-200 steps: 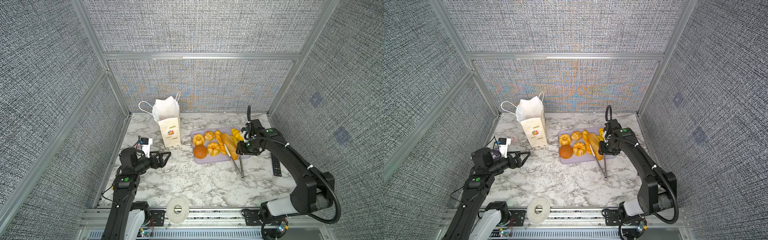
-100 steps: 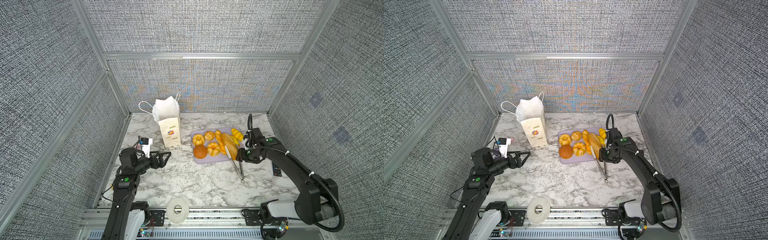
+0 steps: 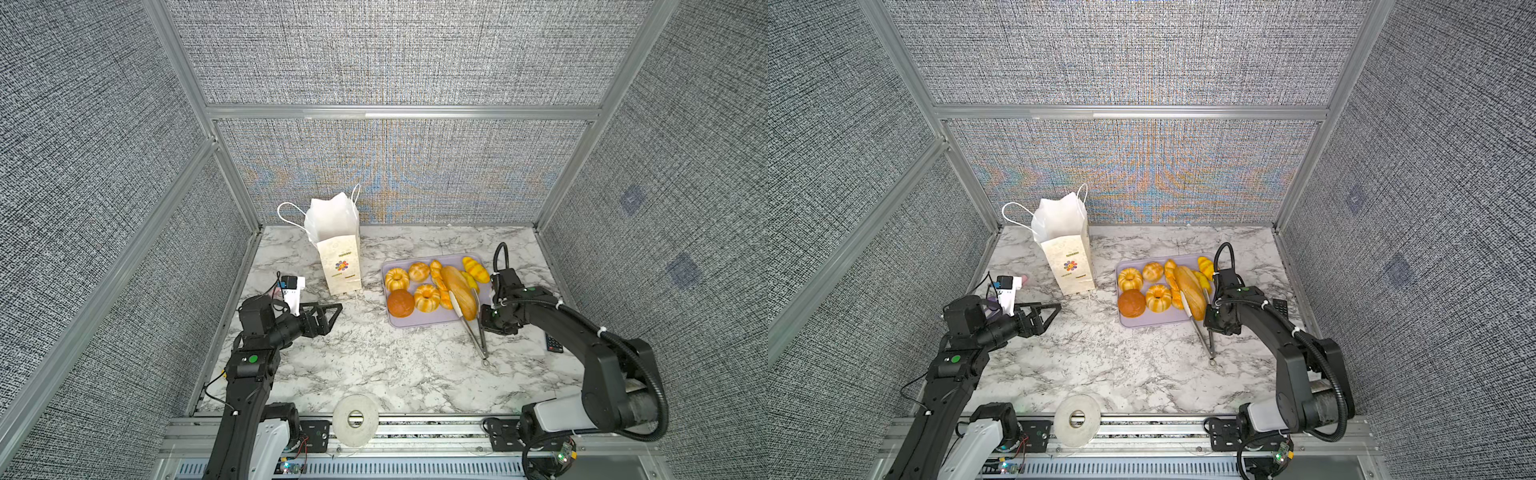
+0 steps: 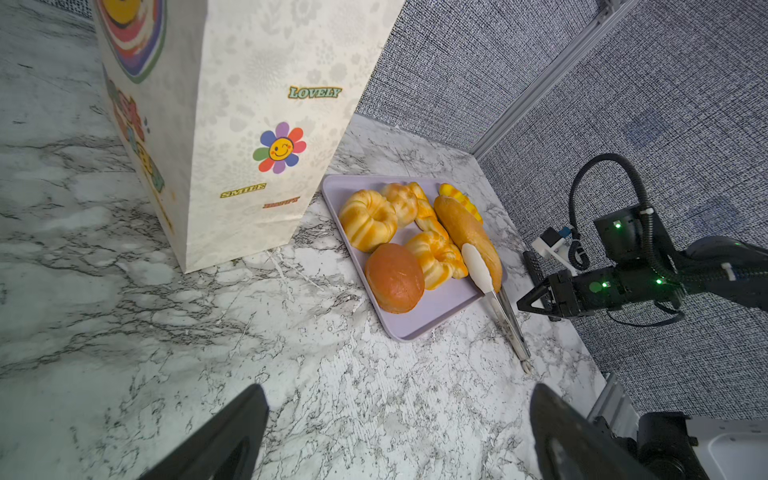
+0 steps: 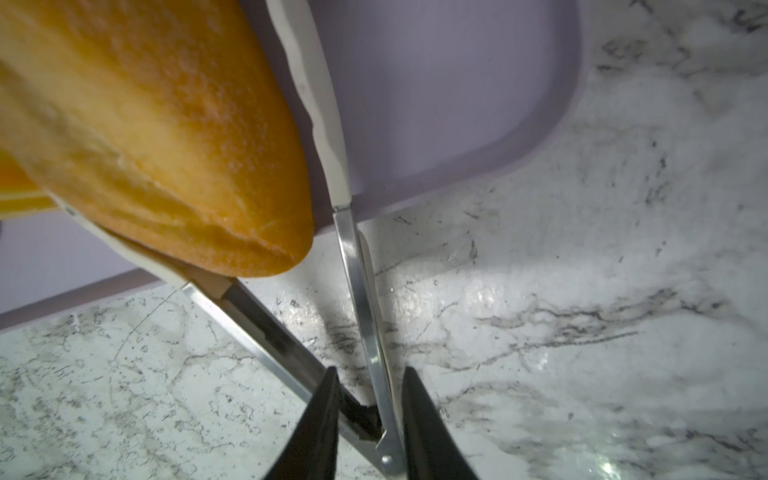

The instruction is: Take the fake bread out of the paper bag

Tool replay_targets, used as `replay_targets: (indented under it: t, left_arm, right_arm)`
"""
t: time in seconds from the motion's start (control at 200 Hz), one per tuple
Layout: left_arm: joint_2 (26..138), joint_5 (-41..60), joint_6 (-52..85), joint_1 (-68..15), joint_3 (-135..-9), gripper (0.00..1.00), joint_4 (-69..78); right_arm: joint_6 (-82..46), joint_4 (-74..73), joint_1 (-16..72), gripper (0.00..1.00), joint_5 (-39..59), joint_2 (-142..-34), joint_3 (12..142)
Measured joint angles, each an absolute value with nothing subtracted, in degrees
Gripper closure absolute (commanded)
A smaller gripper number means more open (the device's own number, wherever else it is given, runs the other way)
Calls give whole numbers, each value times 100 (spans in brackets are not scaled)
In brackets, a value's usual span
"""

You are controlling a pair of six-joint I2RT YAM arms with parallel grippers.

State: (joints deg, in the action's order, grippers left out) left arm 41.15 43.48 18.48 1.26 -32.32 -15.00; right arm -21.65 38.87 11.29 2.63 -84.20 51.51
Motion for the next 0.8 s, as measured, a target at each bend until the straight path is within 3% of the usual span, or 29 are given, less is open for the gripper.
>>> replay_targets:
  t: [0.295,0.61,0.8]
  left_arm:
    - [4119,4346,1848,126,-3232,1,-1500]
    - [4152,4346,1848,126,-3232,1,-1500]
    - [4154,4344,1848,126,-3232,1,-1500]
  right_arm:
    - [-1865,3743,1125,70,266,-9037,5229]
    - [-1728,3719,1127,93,294,-8973,5078]
    - [-1695,3876,1096,100,174,-8586,5199]
